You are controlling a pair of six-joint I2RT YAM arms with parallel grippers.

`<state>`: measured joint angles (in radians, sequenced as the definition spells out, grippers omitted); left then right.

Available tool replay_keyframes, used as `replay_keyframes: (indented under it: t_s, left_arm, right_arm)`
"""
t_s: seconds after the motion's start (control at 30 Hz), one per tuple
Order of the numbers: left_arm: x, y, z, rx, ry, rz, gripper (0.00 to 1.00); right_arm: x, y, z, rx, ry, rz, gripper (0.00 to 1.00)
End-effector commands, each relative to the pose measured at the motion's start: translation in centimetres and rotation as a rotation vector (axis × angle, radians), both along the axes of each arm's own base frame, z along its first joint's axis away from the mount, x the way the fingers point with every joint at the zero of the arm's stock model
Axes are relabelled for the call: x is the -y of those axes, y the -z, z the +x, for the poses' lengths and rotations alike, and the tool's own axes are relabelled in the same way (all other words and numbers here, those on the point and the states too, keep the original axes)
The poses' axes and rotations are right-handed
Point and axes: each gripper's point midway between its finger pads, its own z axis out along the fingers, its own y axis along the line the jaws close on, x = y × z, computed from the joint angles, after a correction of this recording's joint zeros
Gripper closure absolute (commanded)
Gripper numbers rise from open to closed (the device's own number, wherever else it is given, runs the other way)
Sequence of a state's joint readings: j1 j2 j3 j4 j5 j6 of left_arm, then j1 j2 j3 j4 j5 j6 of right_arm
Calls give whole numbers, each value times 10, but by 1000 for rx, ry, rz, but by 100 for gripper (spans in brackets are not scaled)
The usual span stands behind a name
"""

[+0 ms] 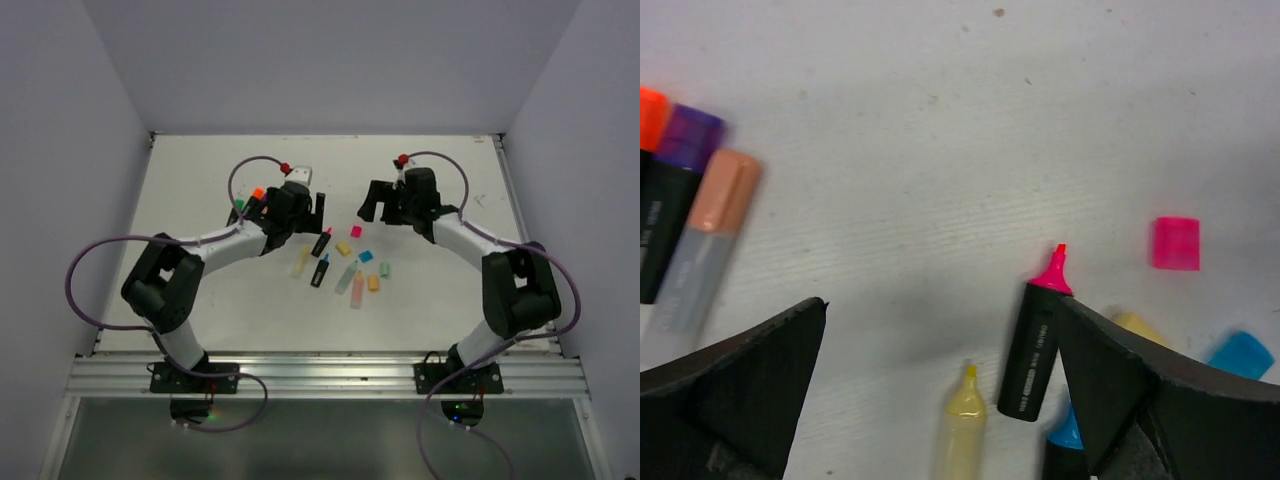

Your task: Open the pen caps

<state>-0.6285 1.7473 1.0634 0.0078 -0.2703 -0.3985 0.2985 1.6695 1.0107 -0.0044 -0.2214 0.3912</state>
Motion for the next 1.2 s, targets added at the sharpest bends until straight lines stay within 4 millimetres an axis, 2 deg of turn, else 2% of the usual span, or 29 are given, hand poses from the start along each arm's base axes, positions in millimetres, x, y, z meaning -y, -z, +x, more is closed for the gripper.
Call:
replay_keyframes:
  t_s: [0.0, 0.07, 0.13, 0.17, 0.2, 0.27, 0.3, 0.37, 0.5, 0.63, 0.77, 1.0, 1.17]
  left_arm:
    - [-50, -36, 10, 81, -128, 184, 0]
    - [-74, -38, 11, 72, -178, 266, 0]
    - [-87, -35, 11, 55, -194, 301, 0]
    - [-100, -30, 13, 37, -209, 332, 0]
    - [-106, -27, 14, 26, -216, 347, 0]
    - [-121, -14, 16, -19, -226, 379, 0]
    - [-124, -12, 18, -30, -231, 384, 0]
    - [-133, 0, 21, -68, -233, 408, 0]
    - [-137, 12, 28, -104, -230, 428, 3]
    - [-133, 19, 34, -138, -201, 387, 12]
    - [-126, 25, 36, -171, -178, 351, 16]
    - [-118, 36, 33, -205, -146, 324, 33]
    - [-121, 46, 37, -231, -148, 365, 35]
  right_arm:
    - [10, -31, -7, 64, 37, -17, 4]
    - [13, -45, -12, 91, 44, -8, 2]
    - [14, -53, -16, 106, 45, -1, 2]
    - [16, -56, -20, 112, 46, -3, 1]
    - [17, -66, -23, 135, 50, 4, 1]
    - [20, -72, -30, 146, 57, 6, 1]
    - [21, -82, -34, 167, 58, 17, 1]
    - [22, -86, -40, 174, 59, 27, 1]
    - [25, -102, -49, 211, 57, 42, 1]
    - [27, -115, -55, 244, 58, 51, 1]
    - [28, -115, -56, 251, 62, 50, 1]
    - [25, -112, -56, 241, 56, 68, 1]
    - [27, -111, -56, 246, 65, 63, 1]
